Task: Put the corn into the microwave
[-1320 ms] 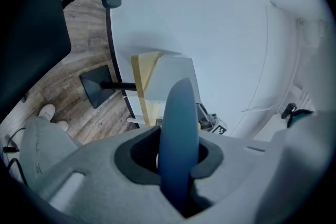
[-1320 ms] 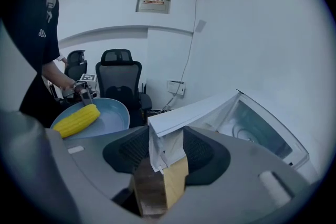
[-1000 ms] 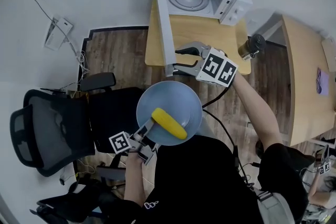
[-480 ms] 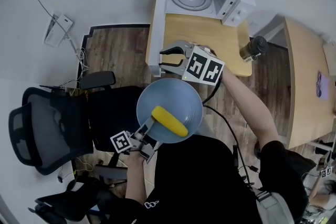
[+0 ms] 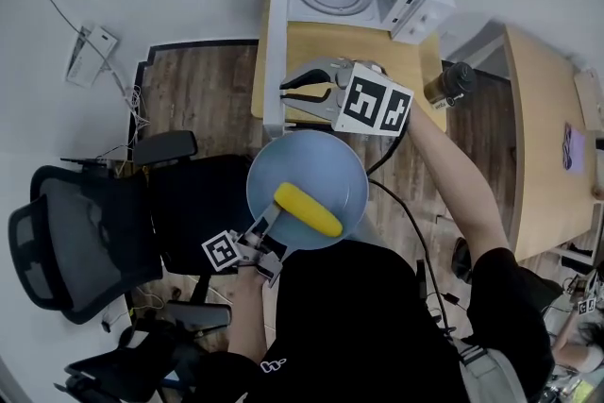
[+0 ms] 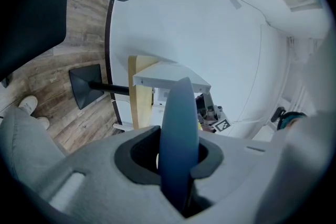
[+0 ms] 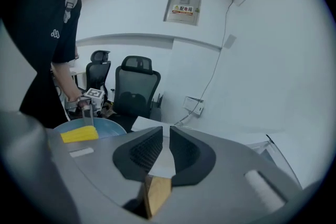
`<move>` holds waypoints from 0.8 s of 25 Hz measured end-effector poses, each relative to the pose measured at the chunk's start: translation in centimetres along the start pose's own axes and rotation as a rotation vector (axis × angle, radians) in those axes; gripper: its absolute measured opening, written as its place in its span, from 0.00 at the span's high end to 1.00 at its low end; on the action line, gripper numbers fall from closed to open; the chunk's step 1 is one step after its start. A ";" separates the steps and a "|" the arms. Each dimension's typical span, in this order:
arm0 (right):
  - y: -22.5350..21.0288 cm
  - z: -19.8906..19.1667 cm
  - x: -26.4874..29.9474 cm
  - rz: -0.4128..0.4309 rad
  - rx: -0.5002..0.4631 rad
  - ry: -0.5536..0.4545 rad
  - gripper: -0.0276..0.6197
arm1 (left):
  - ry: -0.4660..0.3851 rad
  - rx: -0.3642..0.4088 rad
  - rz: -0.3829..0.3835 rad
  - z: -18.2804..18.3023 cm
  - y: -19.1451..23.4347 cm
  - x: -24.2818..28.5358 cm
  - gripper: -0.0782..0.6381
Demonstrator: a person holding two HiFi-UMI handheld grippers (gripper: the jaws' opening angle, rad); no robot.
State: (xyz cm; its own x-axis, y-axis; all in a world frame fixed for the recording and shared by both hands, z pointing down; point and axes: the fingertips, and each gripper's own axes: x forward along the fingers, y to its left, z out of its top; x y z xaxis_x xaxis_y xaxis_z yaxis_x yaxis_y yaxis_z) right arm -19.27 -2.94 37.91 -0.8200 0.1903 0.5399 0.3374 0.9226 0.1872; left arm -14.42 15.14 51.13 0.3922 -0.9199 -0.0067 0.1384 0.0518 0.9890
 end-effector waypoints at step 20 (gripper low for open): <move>-1.3 -0.1 0.4 -0.057 -0.119 0.047 0.90 | 0.023 0.002 -0.009 -0.4 0.6 7.2 0.79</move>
State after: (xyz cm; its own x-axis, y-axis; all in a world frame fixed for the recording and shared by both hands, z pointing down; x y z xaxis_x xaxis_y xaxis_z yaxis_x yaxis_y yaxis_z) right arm -20.03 -4.07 37.94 -0.8180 0.1199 0.5626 0.3452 0.8847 0.3133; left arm -11.13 8.75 51.63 0.4119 -0.9110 -0.0194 0.1408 0.0426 0.9891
